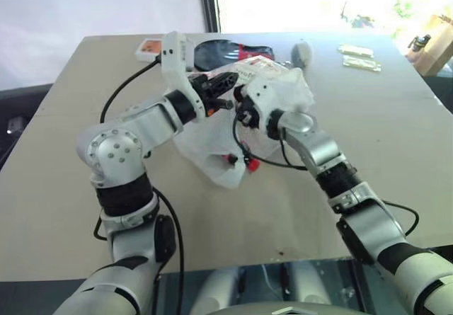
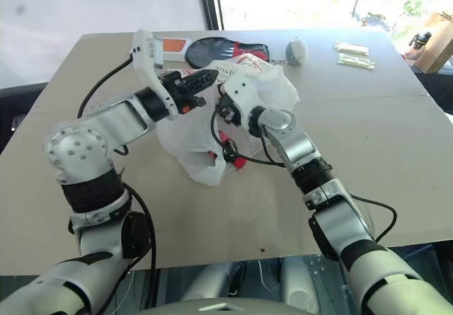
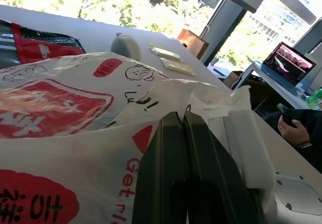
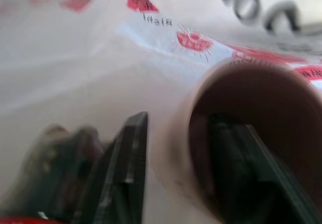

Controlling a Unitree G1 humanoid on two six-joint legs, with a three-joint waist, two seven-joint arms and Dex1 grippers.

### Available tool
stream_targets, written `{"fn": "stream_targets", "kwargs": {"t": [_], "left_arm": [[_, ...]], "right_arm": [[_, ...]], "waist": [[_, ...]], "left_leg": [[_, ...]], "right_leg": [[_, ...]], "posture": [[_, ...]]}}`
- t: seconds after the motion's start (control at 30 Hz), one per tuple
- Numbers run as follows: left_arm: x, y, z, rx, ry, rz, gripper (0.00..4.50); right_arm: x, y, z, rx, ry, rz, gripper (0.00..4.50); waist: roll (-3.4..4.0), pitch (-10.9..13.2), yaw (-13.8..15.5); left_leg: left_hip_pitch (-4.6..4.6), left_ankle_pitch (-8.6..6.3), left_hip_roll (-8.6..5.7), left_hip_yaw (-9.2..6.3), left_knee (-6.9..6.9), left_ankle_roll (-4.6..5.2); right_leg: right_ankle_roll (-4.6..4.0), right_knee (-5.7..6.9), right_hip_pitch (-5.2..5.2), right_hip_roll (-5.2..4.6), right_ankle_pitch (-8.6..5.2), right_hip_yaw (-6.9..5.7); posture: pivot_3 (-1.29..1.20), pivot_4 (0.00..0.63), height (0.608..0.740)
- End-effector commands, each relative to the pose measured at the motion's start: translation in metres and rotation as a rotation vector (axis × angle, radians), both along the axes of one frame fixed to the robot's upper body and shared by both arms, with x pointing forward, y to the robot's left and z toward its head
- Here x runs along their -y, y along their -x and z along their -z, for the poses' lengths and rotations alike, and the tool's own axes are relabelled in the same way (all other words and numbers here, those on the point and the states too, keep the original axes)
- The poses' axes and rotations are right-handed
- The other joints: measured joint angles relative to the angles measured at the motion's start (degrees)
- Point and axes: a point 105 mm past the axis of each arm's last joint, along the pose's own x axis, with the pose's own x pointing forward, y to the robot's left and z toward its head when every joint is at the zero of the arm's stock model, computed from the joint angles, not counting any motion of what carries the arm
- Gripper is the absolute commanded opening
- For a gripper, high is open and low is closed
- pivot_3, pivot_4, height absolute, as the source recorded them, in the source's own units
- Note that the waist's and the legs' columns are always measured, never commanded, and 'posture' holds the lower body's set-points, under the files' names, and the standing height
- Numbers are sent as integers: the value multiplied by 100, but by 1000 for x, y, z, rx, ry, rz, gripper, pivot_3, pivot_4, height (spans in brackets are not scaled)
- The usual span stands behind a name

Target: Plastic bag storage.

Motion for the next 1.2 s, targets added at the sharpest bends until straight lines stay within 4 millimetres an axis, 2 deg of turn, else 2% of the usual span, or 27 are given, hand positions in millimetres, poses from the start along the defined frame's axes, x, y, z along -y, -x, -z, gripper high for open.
{"fn": "stream_targets", "kwargs": {"t": [0.03,0.07,0.2,0.27,0.4,0.53,0.7,0.83,1.0,1.2], "left_arm": [[-5,2,-9,46,11,-29,0],[-5,1,-7,42,10,-33,0],[-6,-3,-5,36,7,-47,0],[-7,-6,-6,35,8,-49,0],[0,-6,-8,46,-2,-17,0],[5,-4,-8,50,-17,5,0],[7,-3,-7,50,-26,13,0],[6,-2,-7,53,-39,11,0],[3,-4,-8,55,-40,-3,0],[6,-1,-8,59,-42,4,0]], "right_arm": [[11,27,-37,112,-40,-73,3382],[18,40,-44,116,-58,-92,3797],[44,91,-59,85,-87,-130,3797],[58,102,-57,72,-50,-74,3797],[88,91,-39,60,68,165,3797],[99,83,-43,37,5,312,3797],[126,59,-43,56,30,582,3797],[136,49,-46,91,40,687,3797],[148,53,-45,89,42,759,3797],[136,47,-25,-39,-57,714,3797]], "waist": [[0,0,-32],[0,0,-43],[3,-1,-66],[5,-3,-58],[6,-5,-20],[7,-4,-14],[7,-4,1],[8,-4,1],[8,-4,1],[8,-4,-15]], "left_leg": [[0,0,-1,-2,2,0],[0,0,0,-5,1,0],[1,0,6,-8,-2,0],[5,-1,6,-7,-3,0],[12,-1,4,-1,1,0],[13,-1,4,7,-1,0],[12,-1,1,9,-1,0],[12,-1,1,8,-2,0],[12,-1,1,8,-3,0],[12,-1,2,9,-3,0]], "right_leg": [[0,0,0,0,0,-2],[0,1,-1,0,0,-4],[0,8,-8,-9,0,6],[-4,11,-8,-8,3,14],[-7,18,-4,-9,5,18],[-7,24,-11,-10,6,28],[-8,23,-11,-13,6,28],[-8,22,-11,-13,6,27],[-8,22,-12,-12,6,27],[-8,21,-12,-11,6,28]], "posture": [[0,150,740],[0,150,740],[0,150,740],[0,150,740],[0,150,740],[0,150,740],[0,150,740],[0,150,740],[0,150,740],[0,150,740]]}}
